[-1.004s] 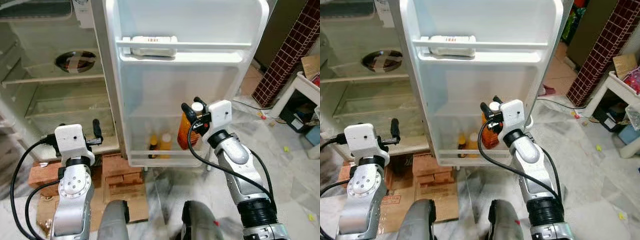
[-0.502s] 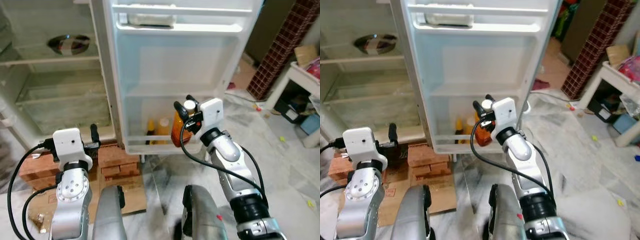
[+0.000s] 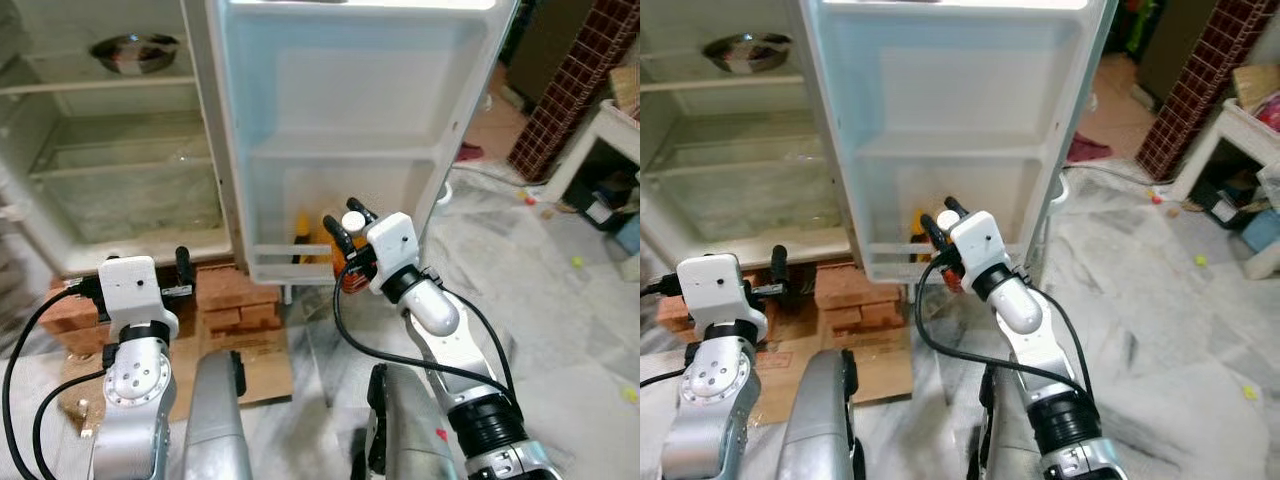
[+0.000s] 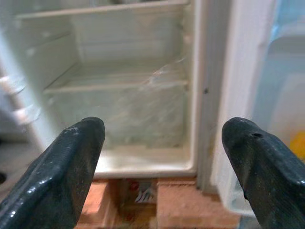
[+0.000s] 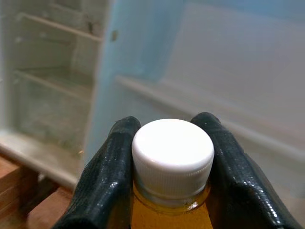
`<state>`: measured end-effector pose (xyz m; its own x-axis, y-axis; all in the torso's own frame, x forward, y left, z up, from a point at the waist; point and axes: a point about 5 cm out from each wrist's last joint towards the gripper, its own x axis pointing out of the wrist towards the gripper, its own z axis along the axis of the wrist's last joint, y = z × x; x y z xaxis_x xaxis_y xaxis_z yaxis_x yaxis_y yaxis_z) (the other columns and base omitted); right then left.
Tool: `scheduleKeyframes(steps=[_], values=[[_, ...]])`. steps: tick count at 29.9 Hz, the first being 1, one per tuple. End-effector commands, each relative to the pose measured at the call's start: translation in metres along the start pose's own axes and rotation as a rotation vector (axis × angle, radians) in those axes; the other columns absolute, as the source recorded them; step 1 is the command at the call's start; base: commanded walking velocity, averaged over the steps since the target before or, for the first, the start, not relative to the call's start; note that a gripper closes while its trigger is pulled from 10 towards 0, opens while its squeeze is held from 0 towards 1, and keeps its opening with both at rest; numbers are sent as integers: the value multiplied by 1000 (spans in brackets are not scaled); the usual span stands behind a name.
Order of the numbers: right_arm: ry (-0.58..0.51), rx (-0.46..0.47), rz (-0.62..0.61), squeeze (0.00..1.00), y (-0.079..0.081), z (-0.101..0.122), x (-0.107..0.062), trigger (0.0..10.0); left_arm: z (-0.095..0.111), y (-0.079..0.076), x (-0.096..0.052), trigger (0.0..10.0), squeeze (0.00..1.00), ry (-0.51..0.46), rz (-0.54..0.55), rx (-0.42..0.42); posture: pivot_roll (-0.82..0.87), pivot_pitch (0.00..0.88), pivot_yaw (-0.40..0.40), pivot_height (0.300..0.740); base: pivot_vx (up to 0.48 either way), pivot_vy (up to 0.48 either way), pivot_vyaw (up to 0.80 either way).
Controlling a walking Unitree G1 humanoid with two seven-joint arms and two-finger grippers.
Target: Restocking fridge
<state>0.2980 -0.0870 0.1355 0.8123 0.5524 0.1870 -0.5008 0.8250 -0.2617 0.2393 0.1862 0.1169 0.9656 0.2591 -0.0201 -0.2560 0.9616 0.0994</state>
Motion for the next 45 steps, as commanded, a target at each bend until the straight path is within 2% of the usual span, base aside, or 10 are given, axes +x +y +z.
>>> scheduleKeyframes(steps=[1, 12, 20, 28, 34, 39, 41, 45], values=[[-57, -2, -15, 0, -6, 10, 1, 10000, 4, -3, 2, 10000, 0, -14, -16, 3, 59, 41, -24, 528, 375, 0, 0], [-92, -6, -17, 0, -10, 14, 4, 10000, 4, -6, 3, 10000, 0, -11, -17, -4, 56, 38, -28, 528, 365, 0, 0], [-92, -5, -6, 0, -9, 12, 4, 10000, 3, -6, 1, 10000, 0, 1, -11, -14, 64, 48, -36, 528, 0, 0, 0], [-76, 3, 28, 0, -1, 6, 5, 10000, -1, -2, -5, 10000, 0, 23, -2, -16, 80, 64, -39, 528, 0, 0, 0], [-100, -7, 130, 0, 15, 5, 4, 10000, -2, 1, -19, 10000, 0, 24, -51, -14, 113, 102, -45, 528, 0, 0, 0], [-127, -116, 217, 0, 27, 0, 10, 10000, 5, -4, -36, 10000, 0, 3, -163, -11, 148, 139, -46, 528, 0, 0, 0], [-151, -186, 229, 0, 30, 1, 14, 10000, 6, -3, -46, 10000, 0, 18, -186, -16, 166, 158, -42, 528, 0, 0, 0], [-167, -265, 222, 0, 33, -1, 23, 10000, 6, 3, -55, 10000, 0, 49, -196, -18, 186, 177, -31, 528, 0, 0, 0]])
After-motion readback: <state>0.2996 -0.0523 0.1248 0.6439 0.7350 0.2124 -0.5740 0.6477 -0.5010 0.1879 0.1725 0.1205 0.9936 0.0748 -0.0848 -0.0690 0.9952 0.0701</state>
